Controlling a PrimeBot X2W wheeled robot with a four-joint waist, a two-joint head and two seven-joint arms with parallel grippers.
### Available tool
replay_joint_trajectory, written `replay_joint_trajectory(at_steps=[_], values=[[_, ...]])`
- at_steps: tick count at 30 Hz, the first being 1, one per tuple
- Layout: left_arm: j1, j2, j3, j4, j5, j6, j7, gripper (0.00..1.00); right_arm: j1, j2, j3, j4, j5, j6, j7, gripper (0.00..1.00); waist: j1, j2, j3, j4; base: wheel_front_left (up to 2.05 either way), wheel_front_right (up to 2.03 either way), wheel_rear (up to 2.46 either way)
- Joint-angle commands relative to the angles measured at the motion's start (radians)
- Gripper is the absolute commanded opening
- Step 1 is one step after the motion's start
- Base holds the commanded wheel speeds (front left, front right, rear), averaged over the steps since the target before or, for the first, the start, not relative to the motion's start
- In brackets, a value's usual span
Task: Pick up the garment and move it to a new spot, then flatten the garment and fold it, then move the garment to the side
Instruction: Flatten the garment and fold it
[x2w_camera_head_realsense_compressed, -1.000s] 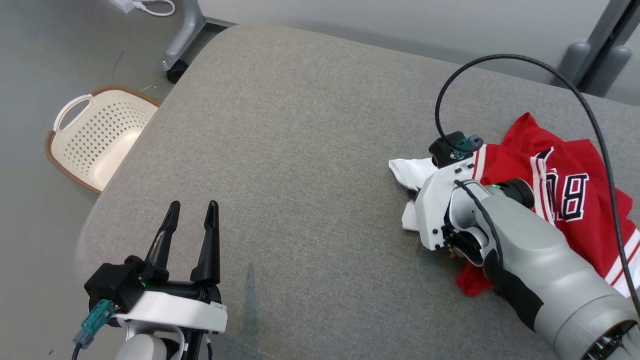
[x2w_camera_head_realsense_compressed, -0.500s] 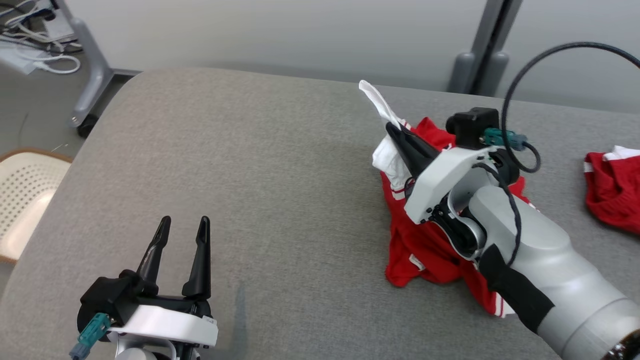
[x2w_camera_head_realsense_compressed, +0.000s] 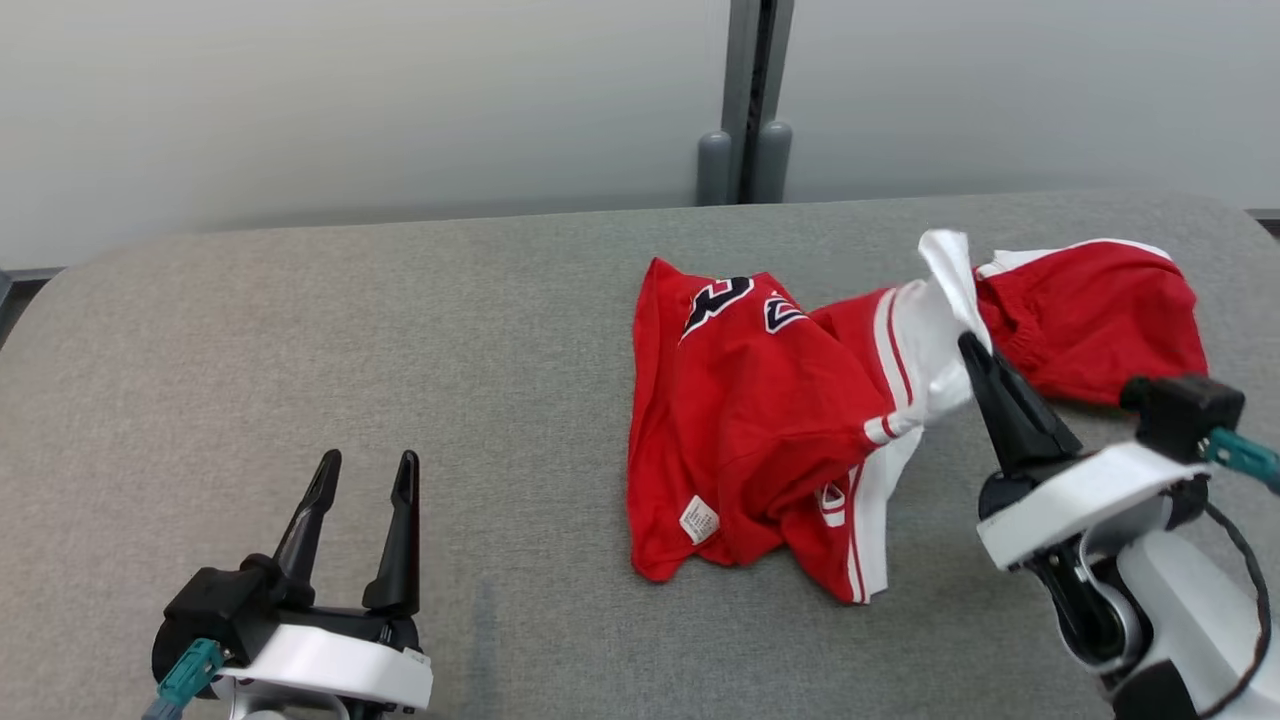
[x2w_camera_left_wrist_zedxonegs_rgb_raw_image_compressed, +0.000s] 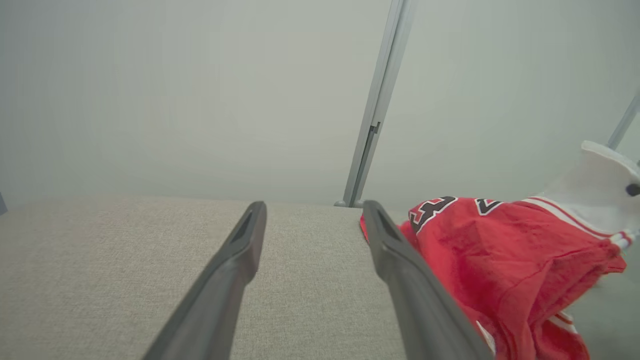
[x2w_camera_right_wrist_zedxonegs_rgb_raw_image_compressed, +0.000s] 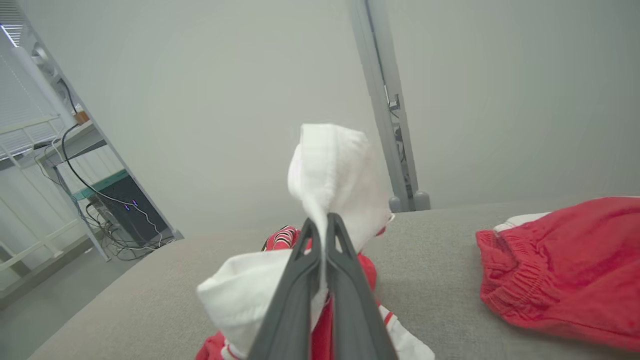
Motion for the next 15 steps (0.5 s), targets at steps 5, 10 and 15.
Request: replay_joint_trajectory(at_steps=[5, 10, 15], values=[[0.007, 0.006, -0.002, 0.012, 0.011, -0.007, 0.0, 1.0, 0.181, 0.0, -0.124, -0.121, -0.053, 0.001, 0.037, 0.0, 0.0, 0.0, -0.001, -0.056, 0.0, 0.0, 0.0], [-0.009, 0.013, -0.01, 0.028, 0.01, -0.01, 0.0, 1.0, 0.326, 0.033, -0.25, -0.181, -0.132, 0.001, 0.109, 0.0, 0.0, 0.0, 0.01, -0.069, 0.0, 0.0, 0.0], [-0.019, 0.02, -0.018, 0.042, 0.002, -0.009, 0.0, 1.0, 0.433, 0.089, -0.373, -0.198, -0.21, 0.001, 0.162, 0.0, 0.0, 0.0, 0.018, -0.07, 0.0, 0.0, 0.0]])
